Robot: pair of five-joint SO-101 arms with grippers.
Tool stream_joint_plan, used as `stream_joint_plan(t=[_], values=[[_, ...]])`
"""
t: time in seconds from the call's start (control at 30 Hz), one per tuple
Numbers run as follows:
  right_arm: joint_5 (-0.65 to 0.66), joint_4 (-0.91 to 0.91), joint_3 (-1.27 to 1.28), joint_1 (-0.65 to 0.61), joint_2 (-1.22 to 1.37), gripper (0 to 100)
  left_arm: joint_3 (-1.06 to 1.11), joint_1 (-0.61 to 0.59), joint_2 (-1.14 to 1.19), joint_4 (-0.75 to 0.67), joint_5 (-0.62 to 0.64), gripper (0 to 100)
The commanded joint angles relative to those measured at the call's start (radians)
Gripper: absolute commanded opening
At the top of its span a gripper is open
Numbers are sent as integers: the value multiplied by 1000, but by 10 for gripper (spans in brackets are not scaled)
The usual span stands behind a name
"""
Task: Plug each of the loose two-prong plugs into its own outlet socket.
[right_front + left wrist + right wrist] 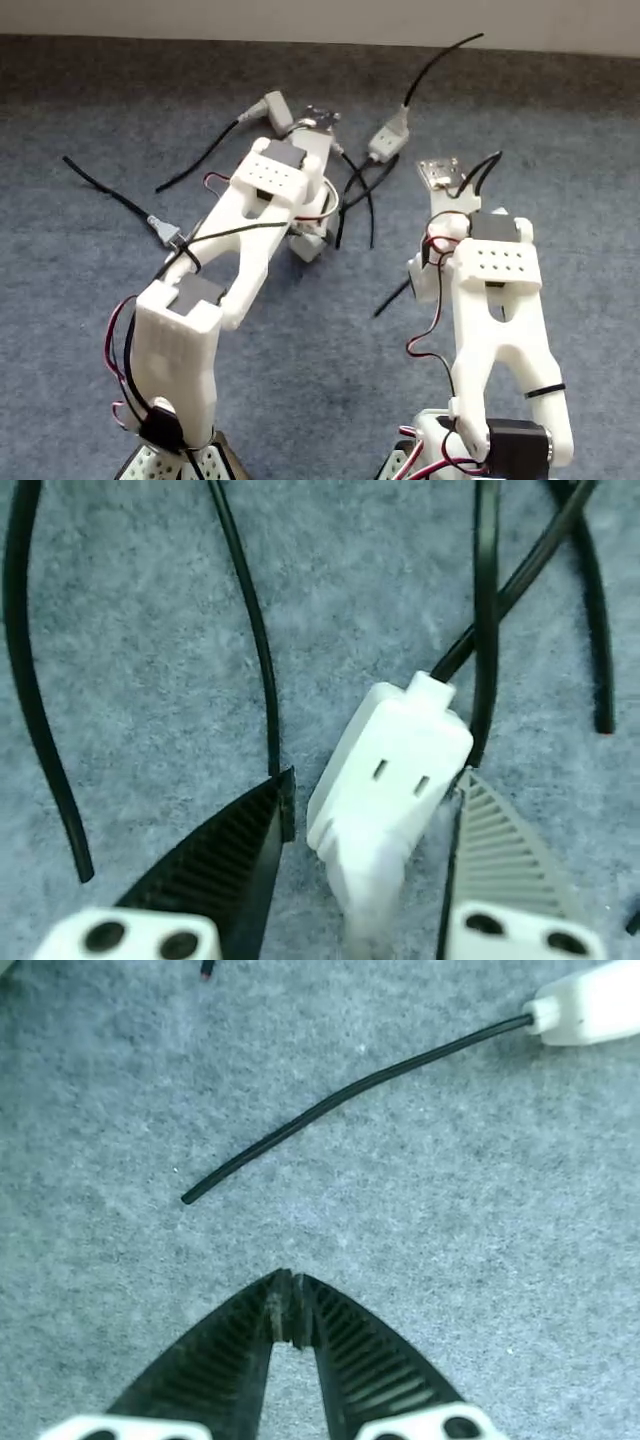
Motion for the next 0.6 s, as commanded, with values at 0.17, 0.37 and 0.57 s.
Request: stream_joint_plan(t=[0.17, 0.37, 0.57], values=[[3, -8, -4, -5, -1, 7, -70, -2, 67, -14, -2, 194], [3, -7, -4, -5, -1, 7, -99, -2, 107, -18, -2, 123], [3, -7, -4, -5, -1, 7, -199, -13, 107, -11, -2, 35]])
